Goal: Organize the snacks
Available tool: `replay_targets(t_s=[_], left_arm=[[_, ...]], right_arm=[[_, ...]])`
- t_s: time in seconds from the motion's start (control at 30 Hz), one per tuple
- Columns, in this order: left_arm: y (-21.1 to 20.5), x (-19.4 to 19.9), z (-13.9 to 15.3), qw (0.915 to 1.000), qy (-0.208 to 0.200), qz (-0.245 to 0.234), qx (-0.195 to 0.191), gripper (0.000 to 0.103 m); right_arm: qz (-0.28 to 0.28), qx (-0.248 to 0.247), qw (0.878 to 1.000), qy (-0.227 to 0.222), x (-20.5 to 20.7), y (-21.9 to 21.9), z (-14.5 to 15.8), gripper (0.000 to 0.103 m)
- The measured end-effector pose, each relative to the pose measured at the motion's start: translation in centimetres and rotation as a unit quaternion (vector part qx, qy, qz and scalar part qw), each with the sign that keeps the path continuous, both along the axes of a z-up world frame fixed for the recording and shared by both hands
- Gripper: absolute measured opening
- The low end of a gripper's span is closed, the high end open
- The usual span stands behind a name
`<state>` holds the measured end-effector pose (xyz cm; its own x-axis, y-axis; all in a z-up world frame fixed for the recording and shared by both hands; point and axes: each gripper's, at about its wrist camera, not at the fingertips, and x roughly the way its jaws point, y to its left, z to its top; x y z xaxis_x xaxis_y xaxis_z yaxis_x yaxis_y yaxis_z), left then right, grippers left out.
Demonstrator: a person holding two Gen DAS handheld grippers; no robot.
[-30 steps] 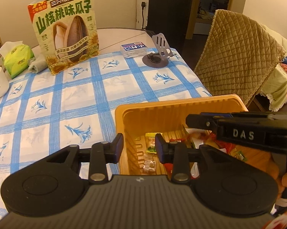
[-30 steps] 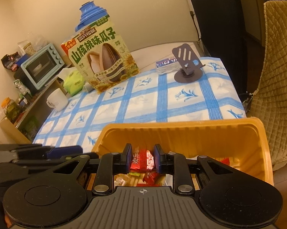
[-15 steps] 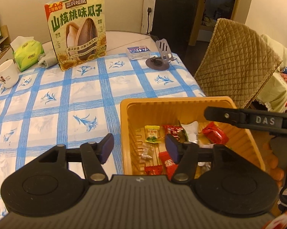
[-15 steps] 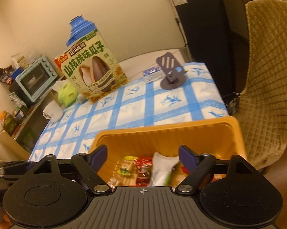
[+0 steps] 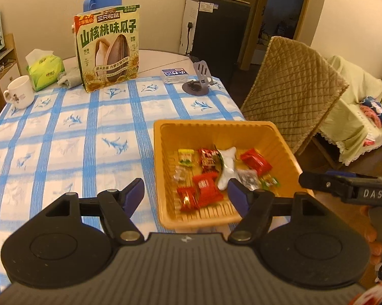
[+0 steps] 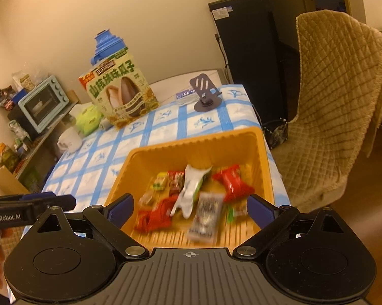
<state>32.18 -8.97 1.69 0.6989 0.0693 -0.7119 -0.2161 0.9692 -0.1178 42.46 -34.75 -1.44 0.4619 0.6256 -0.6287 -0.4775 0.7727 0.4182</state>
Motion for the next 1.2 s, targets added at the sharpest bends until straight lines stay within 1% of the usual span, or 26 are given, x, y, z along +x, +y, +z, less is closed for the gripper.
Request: replay_targets(t_s=[0.13,0.33,0.67,0.9,1.2], left_arm=[[-0.3,-3.7,0.4,1.0000,0.001,0.000,-0.005,0.071],[0.0,-10.4,1.0,0.9998,0.007,0.003,-0.017,0.071],[1.5,-20.9,1.9,0.9998,0.011,0.008,-0.015,0.071],[2.4,-26.4,1.7,0.9996,0.021,0.009,-0.014,0.071],[2.9,-30.7,1.0,0.9992,0.032,0.011,-0.020,0.070]], right_arm=[[0.000,-0.013,1.000,0.002,-4.1,0.0,0.9,0.095],[0.010,-0.032,0.999,-0.003,-10.7,1.1,2.0,0.095],[0.024,-0.056,0.998,0.005,-20.9,3.8,2.7,0.095],[0.037,-0.073,0.997,0.004,-26.2,5.5,2.8,0.095],[0.052,-0.085,0.995,0.012,-30.3,6.9,2.5,0.095]])
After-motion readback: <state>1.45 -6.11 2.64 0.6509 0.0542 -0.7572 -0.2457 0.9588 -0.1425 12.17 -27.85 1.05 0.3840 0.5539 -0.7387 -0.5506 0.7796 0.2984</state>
